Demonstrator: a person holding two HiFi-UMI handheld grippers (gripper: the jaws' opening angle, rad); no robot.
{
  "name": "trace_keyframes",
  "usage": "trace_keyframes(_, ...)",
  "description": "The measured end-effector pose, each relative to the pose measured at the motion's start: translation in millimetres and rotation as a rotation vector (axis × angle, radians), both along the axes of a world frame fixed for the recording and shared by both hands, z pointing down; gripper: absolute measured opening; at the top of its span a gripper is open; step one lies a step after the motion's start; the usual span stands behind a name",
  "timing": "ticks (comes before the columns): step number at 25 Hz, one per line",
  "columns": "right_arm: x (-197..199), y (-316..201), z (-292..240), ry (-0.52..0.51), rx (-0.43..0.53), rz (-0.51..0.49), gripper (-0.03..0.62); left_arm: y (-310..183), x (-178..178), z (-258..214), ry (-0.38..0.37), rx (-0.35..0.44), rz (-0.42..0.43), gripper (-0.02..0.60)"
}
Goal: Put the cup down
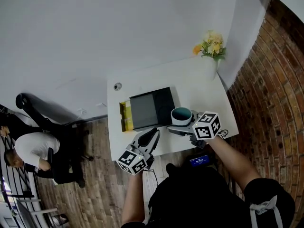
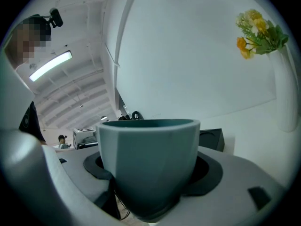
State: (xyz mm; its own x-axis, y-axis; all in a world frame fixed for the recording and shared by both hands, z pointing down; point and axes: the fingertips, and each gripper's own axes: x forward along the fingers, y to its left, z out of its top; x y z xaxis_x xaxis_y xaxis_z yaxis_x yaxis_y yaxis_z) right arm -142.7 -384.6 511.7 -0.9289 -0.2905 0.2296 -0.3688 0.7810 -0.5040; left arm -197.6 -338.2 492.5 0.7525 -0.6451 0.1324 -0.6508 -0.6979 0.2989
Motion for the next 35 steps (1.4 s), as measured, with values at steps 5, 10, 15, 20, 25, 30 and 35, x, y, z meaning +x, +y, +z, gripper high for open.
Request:
trace_keyframes(5, -11, -28, 18, 0.002, -0.045, 0.002, 0.391, 6, -9, 5, -0.001, -0.024, -0.031, 0.037)
trace_keyframes(10, -34, -72, 39, 0.009, -0.061, 0.037, 0.391, 6, -15, 6, -0.011, -0.038, -0.052, 0.037)
trace_keyframes(15, -58, -104, 56, 0.095, 0.042, 0.037, 0.390, 3, -19, 3, -0.018, -0.040, -0.066, 0.037)
trace_keyframes(20, -71, -109, 63, 0.146, 0.236, 0.026, 0.390, 1, -27, 8, -0.012, -0.057, -0.088, 0.037)
trace_keyframes(25, -72, -90, 64, 0.195, 0.423, 0.028, 0.390, -1, -32, 10, -0.011, -0.068, -0.095, 0.037)
trace_keyframes(30, -65, -82, 69, 0.230, 0.490, 0.038, 0.390, -2, -29, 9, -0.010, -0.065, -0.088, 0.037)
trace_keyframes(35, -66, -82, 71, 0.246, 0.478, 0.036, 0.390, 1, -28, 6, -0.016, -0.054, -0.081, 0.037)
